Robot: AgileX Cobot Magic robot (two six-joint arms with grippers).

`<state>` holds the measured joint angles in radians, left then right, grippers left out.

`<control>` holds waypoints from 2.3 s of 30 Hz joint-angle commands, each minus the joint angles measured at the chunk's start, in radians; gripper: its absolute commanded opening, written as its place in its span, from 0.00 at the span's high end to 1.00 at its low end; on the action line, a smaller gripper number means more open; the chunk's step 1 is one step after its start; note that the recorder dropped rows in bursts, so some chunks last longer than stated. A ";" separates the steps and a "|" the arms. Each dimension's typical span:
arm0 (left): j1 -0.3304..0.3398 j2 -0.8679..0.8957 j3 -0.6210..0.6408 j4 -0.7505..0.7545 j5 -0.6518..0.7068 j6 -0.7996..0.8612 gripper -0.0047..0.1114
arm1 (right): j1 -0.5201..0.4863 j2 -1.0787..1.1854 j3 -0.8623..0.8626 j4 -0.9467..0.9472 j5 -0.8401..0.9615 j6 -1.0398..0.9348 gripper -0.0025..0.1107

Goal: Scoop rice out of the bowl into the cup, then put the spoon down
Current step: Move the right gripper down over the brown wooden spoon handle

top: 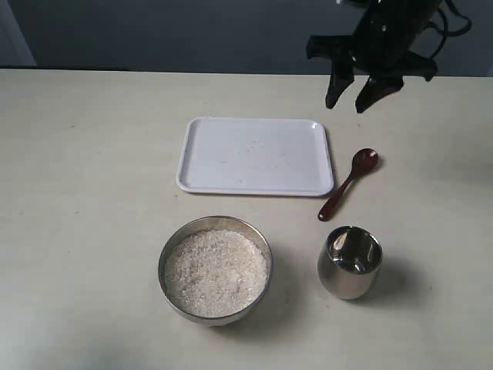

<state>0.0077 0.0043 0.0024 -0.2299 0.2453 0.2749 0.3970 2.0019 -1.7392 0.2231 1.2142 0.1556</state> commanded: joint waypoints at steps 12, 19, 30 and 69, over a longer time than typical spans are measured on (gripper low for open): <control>0.000 -0.004 -0.002 0.006 -0.011 -0.003 0.96 | 0.155 0.000 0.288 -0.120 0.007 0.190 0.55; 0.000 -0.004 -0.002 0.006 -0.011 -0.003 0.96 | 0.183 0.000 0.365 -0.137 -0.087 0.252 0.55; 0.000 -0.004 -0.002 0.006 -0.011 -0.003 0.96 | 0.183 0.007 0.369 -0.165 -0.212 0.315 0.55; 0.000 -0.004 -0.002 0.006 -0.011 -0.003 0.96 | 0.183 0.102 0.369 -0.255 -0.263 0.494 0.55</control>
<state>0.0077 0.0043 0.0024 -0.2299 0.2453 0.2749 0.5815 2.1039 -1.3718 -0.0190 0.9513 0.6454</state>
